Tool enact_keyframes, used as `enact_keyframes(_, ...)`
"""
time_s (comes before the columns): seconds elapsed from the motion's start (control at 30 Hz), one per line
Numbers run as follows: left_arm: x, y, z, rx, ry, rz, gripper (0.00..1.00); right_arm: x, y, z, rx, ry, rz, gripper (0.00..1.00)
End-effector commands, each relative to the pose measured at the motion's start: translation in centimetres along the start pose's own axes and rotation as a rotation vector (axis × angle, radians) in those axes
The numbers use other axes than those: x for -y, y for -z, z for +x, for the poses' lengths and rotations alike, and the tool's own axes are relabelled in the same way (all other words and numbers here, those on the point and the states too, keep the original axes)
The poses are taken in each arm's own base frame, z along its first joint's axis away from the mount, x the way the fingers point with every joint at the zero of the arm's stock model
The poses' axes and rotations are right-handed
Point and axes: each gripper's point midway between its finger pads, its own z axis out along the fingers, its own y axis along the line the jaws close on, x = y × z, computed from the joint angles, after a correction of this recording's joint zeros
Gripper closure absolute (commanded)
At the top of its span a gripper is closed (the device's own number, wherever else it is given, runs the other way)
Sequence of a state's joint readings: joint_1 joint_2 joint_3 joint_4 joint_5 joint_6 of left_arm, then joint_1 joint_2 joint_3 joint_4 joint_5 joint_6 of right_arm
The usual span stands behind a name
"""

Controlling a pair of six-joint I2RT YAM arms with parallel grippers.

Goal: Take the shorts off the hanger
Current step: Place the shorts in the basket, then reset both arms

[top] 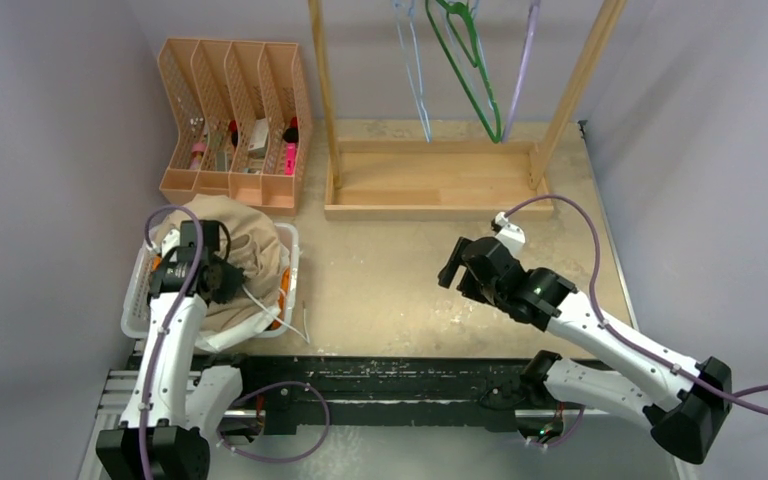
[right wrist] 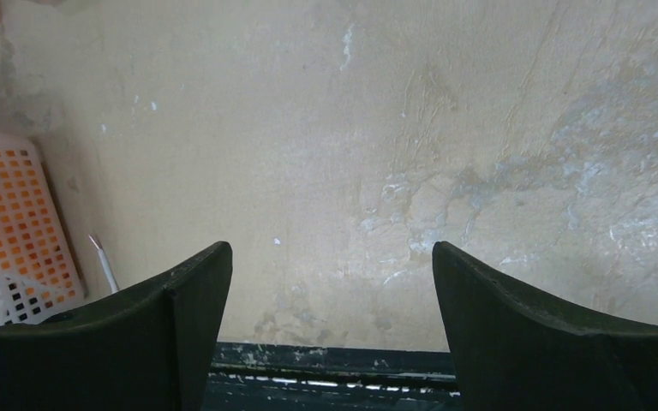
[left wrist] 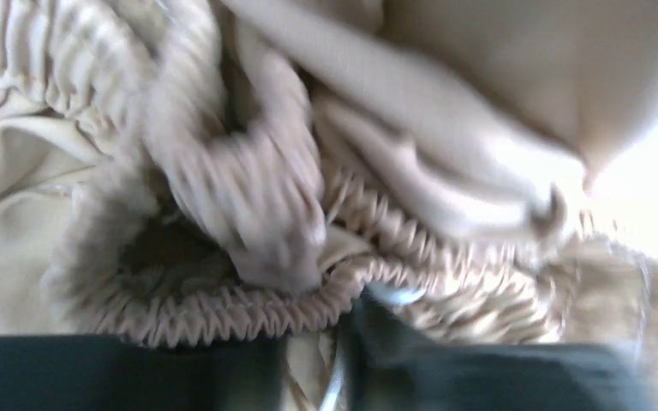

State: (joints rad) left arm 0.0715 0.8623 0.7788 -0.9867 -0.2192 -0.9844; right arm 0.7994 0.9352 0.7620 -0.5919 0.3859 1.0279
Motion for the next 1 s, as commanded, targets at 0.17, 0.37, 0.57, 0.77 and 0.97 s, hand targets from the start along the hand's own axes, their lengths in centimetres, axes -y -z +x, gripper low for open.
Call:
enact_keyframes(0.17,4.2,12.0,-9.0,0.295,0.001,0.205,0.38,0.8,4.6,-6.8,0.239,-0.045,0.069,0.11)
enact_keyframes(0.37,6.1,21.3,-15.5,0.571,-0.011,0.342,0.26,1.7,8.4,-11.5,0.443,-0.091,0.064,0.01)
enact_keyframes(0.57,5.7,20.1,-14.9,0.512,-0.047,0.265,0.23,2.6,10.7,-13.8,0.541,-0.101,0.082,0.01)
enact_keyframes(0.77,9.8,19.7,-14.9,0.439,-0.182,0.365,0.2,4.8,11.6,-14.5,0.562,-0.126,0.205,0.01)
enact_keyframes(0.97,10.1,17.2,-16.6,0.451,-0.264,0.231,0.18,5.6,7.6,-17.8,0.482,-0.029,0.258,0.0)
